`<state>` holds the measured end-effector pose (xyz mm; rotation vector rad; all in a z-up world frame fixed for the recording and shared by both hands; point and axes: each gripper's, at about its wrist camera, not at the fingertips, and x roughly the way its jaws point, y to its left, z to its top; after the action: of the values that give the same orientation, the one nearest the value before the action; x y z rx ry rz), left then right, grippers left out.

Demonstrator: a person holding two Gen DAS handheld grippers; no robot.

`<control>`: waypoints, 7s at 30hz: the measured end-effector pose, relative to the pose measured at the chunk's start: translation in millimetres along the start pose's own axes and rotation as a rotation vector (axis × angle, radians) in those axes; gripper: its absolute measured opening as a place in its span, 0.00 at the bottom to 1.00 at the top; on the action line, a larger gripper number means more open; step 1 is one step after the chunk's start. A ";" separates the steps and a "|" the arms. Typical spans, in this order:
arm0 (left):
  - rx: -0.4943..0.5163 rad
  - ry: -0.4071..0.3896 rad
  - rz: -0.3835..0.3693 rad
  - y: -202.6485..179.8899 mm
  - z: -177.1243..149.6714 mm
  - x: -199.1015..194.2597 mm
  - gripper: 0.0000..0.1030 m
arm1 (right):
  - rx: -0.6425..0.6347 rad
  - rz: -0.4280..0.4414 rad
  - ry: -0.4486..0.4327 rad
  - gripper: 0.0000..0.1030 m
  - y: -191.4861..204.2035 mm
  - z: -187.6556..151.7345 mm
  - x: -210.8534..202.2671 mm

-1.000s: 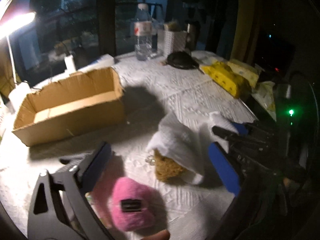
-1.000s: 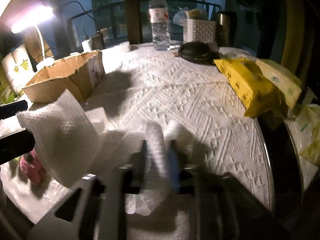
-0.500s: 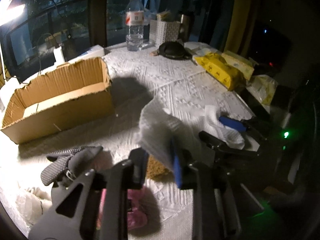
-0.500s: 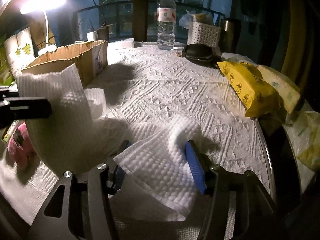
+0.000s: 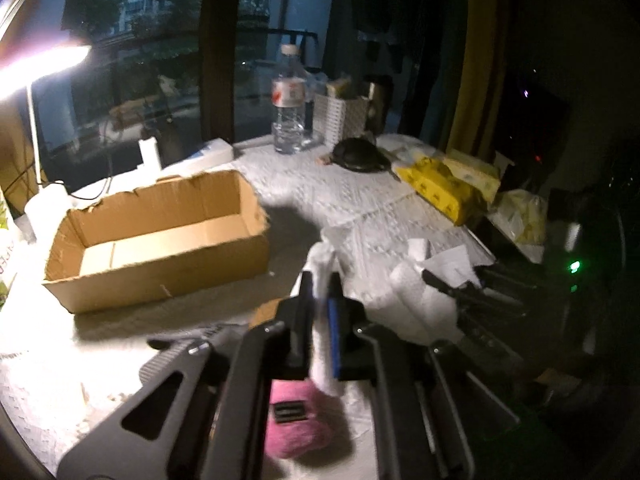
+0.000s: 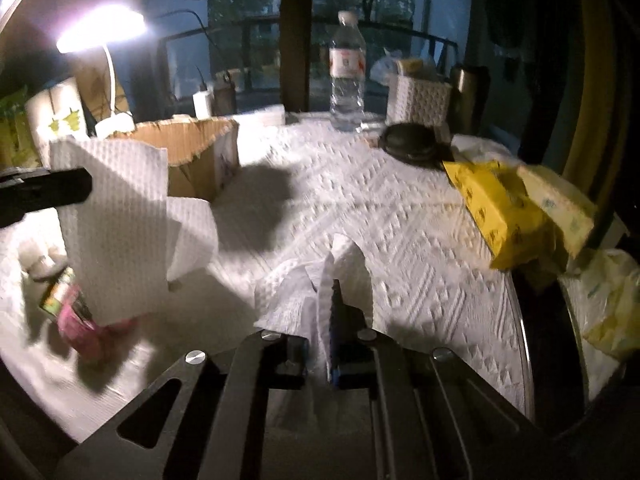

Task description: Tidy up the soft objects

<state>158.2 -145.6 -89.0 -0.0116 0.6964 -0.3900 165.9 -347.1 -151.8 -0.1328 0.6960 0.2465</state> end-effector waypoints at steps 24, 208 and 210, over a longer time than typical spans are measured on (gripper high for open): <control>-0.058 -0.172 0.060 78.0 22.5 -74.0 0.02 | -0.079 0.095 -0.171 0.08 68.0 80.3 -30.8; -0.147 0.081 0.177 95.2 -52.0 -11.1 0.74 | -0.022 0.170 0.060 0.51 114.3 36.3 33.4; -0.150 0.089 0.180 95.4 -53.1 -8.0 0.74 | -0.016 0.176 0.070 0.51 113.0 33.9 38.1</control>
<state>152.2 -48.0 -138.2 -0.0732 0.8065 -0.1657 184.6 -224.6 -155.1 -0.0963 0.7768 0.4178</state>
